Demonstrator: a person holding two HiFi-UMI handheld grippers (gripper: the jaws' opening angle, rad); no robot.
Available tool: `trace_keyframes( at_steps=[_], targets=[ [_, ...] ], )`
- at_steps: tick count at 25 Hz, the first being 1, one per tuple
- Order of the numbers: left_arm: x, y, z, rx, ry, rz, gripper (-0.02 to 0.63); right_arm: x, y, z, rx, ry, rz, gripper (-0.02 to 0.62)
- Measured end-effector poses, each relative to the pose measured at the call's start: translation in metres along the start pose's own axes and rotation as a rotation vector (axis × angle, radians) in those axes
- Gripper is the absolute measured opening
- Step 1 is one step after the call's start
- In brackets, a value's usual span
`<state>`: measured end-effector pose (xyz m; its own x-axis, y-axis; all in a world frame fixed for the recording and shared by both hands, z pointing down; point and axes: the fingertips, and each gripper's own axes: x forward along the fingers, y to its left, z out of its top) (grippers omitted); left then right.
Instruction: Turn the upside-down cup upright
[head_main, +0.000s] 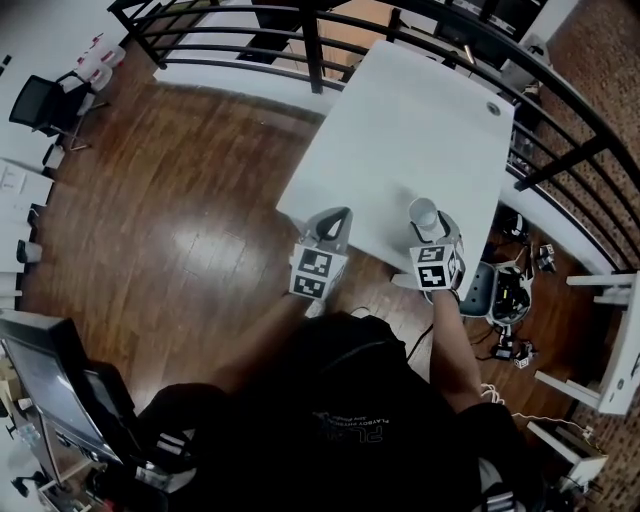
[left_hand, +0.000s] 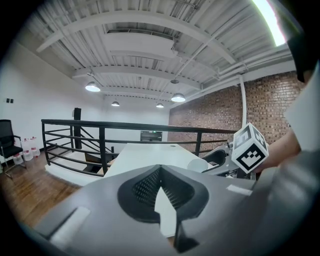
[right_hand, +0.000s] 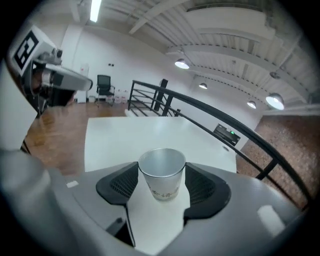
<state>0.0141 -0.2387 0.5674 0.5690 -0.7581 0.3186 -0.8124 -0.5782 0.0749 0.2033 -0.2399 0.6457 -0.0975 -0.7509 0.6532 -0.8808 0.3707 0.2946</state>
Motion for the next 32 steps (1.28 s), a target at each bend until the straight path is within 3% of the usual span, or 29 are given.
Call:
trace_keyframes(
  at_steps=[3,10,17,26,32],
  targets=[
    [-0.001,0.002,0.0,0.002,0.001,0.005,-0.002,-0.005,-0.004,0.002,0.162,-0.086,0.028,0.307],
    [-0.001,0.007,0.001,0.003,0.002,0.01,-0.002,-0.007,-0.002,0.003,0.282,-0.201,0.057,0.305],
    [-0.002,0.006,0.0,0.006,0.004,0.007,-0.003,0.0,-0.008,-0.012,0.436,-0.215,0.058,0.304],
    [-0.002,0.004,0.0,0.008,0.006,0.001,-0.002,0.006,-0.004,-0.029,0.436,-0.203,0.044,0.31],
    [-0.002,0.002,0.001,0.008,0.007,-0.001,-0.002,0.004,-0.005,-0.028,0.425,-0.192,0.032,0.347]
  ],
)
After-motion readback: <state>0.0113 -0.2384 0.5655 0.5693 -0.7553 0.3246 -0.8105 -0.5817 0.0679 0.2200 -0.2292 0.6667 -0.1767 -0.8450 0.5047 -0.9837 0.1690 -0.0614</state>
